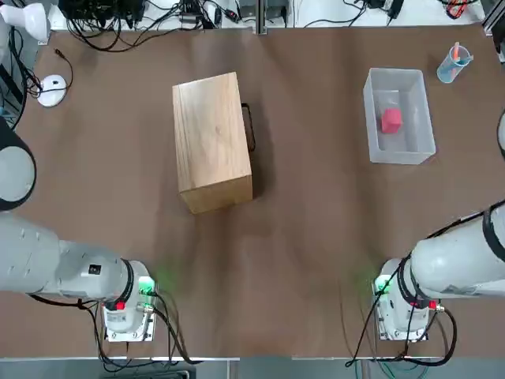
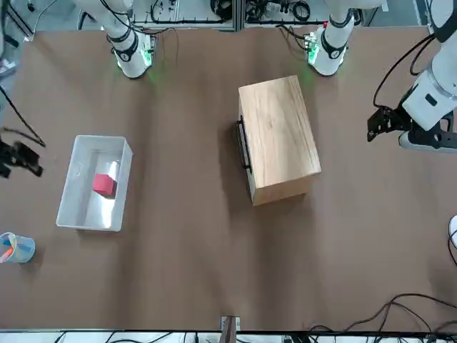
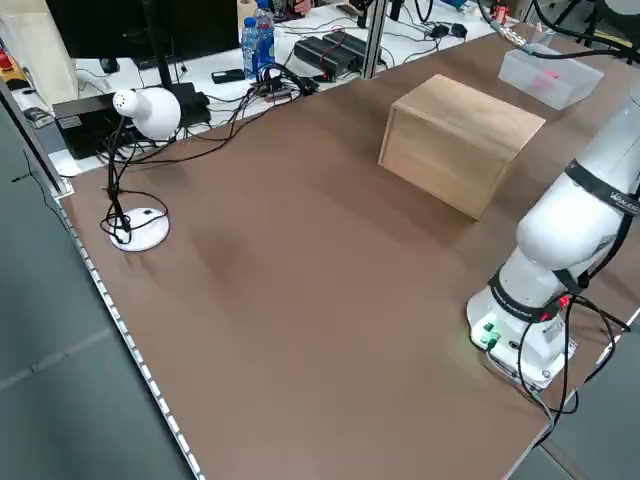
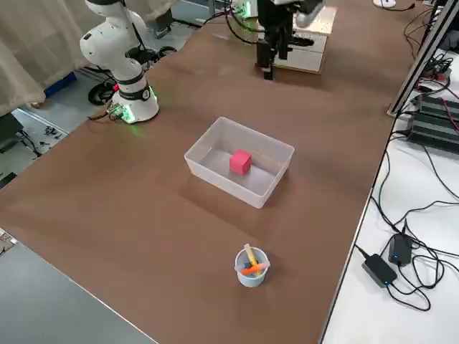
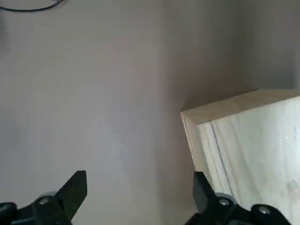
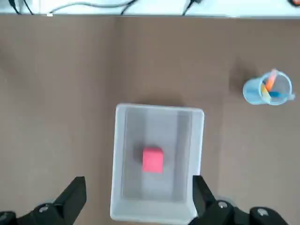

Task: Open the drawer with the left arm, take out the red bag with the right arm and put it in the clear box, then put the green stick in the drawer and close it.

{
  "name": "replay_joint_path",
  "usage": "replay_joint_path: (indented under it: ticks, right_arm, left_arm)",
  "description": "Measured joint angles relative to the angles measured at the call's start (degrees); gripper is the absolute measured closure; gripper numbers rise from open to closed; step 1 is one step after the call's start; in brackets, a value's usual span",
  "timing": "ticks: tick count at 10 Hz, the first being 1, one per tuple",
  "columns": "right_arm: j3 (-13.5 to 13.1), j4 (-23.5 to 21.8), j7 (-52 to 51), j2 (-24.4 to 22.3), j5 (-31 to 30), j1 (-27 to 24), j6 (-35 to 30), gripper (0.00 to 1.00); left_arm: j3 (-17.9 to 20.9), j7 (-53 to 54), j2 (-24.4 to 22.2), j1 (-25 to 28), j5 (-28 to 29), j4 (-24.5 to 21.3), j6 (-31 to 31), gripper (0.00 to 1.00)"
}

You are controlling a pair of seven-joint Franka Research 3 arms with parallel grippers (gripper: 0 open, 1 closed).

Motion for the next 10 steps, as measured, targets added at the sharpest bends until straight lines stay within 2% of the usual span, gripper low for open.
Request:
replay_joint_path:
  ticks: [2, 10]
  right_arm:
    - [0.0, -0.7, -0.3, -1.2, -0.1, -0.8, -3.0, 0.00]
    - [0.5, -1.1, 2.6, -1.1, -1.7, -1.5, -4.5, 0.00]
  left_arm:
    - [0.0, 0.0, 0.0, 0.0, 0.0, 0.0, 0.0, 0.00]
    - [0.0, -0.1, 0.0, 0.0, 0.0, 0.0, 0.0, 0.00]
